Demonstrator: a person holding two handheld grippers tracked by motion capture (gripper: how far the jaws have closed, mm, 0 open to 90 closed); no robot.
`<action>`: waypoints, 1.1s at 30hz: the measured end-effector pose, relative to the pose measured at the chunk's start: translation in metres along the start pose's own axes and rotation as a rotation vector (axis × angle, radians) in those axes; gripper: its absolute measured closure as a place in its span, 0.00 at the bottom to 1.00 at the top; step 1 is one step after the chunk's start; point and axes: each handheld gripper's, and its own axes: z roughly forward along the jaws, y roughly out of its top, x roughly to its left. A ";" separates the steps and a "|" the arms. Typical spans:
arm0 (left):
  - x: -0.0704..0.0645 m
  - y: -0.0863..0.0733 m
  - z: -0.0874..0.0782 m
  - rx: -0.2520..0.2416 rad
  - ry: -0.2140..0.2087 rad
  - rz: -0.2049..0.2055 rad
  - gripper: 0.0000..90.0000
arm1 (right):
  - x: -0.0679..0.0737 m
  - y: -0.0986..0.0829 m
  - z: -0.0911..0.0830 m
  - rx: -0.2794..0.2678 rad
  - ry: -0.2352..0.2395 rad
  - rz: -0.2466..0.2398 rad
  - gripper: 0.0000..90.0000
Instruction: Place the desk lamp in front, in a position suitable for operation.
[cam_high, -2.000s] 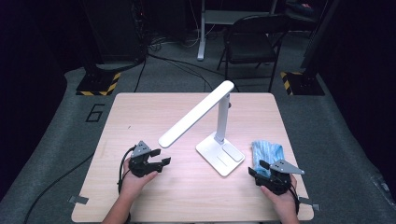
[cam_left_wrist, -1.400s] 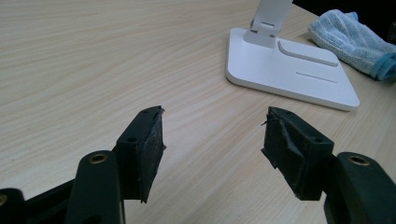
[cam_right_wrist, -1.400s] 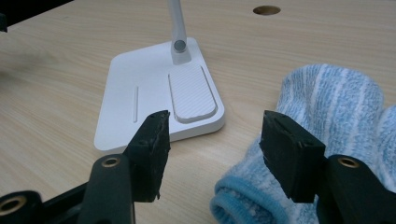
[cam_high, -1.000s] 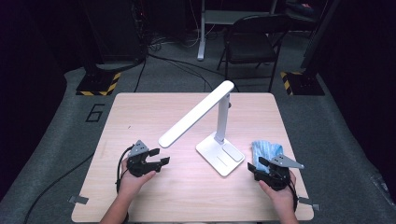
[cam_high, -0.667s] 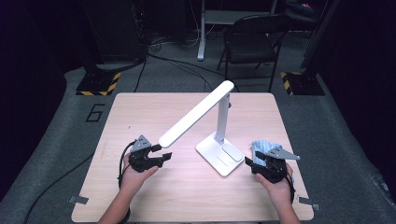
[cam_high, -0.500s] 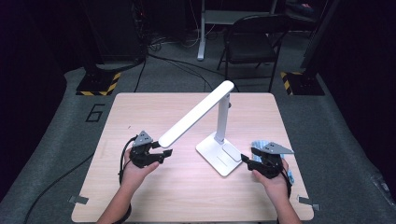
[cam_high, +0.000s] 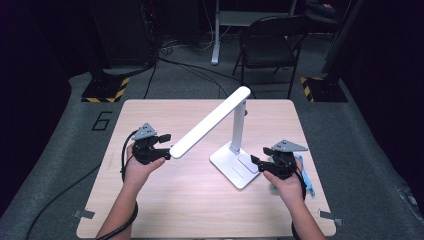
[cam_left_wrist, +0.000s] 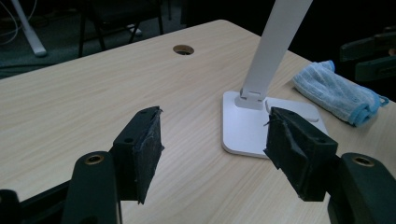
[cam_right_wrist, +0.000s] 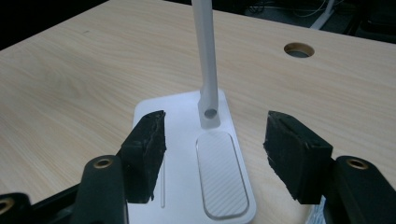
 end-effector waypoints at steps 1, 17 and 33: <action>0.000 0.000 -0.002 -0.009 -0.002 -0.003 0.39 | 0.001 0.003 0.000 -0.005 -0.002 -0.005 0.42; -0.006 -0.008 -0.003 0.055 0.022 0.045 0.40 | 0.007 0.044 0.031 0.021 0.028 -0.048 0.40; -0.006 -0.011 -0.003 0.055 -0.024 0.009 0.40 | 0.006 0.061 0.064 0.046 0.009 -0.057 0.50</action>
